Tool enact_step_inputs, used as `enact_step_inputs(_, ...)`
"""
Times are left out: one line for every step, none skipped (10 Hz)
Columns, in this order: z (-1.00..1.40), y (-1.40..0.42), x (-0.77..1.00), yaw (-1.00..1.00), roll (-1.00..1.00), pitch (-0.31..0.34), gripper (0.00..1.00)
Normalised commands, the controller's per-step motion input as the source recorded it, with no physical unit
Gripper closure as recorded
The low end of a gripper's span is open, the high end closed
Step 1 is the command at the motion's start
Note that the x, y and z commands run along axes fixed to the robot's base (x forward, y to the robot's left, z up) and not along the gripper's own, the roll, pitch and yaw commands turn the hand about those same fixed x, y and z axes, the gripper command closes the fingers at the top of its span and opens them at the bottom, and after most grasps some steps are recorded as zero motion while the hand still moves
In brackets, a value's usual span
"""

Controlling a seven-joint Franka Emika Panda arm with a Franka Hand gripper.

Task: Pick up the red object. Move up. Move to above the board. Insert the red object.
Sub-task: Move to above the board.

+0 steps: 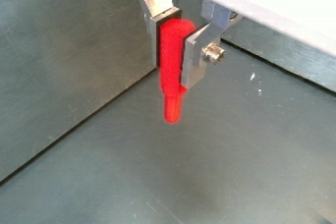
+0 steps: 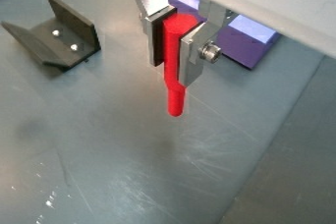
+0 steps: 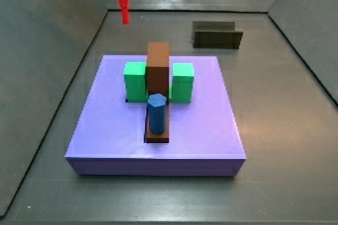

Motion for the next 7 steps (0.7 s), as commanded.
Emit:
enact_step_inputs(1.4, 0.0, 0.0, -0.01, -0.01, 0.019, 1.0)
enact_step_inputs(1.4, 0.0, -0.05, 0.0, 0.0, 0.034, 1.0)
enact_step_inputs(1.4, 0.0, -0.02, 0.0, 0.02, 0.008, 1.0)
enact_step_inputs(1.4, 0.01, 0.08, 0.01, 0.01, 0.069, 1.0)
enact_step_inputs(0.8, 0.0, 0.05, 0.0, 0.01, 0.093, 1.0)
enact_step_inputs(0.18, -0.01, 0.02, 0.0, 0.01, 0.064, 1.0)
enact_step_inputs(0.2, -1.4, 0.57, 0.05, 0.04, 0.147, 1.0)
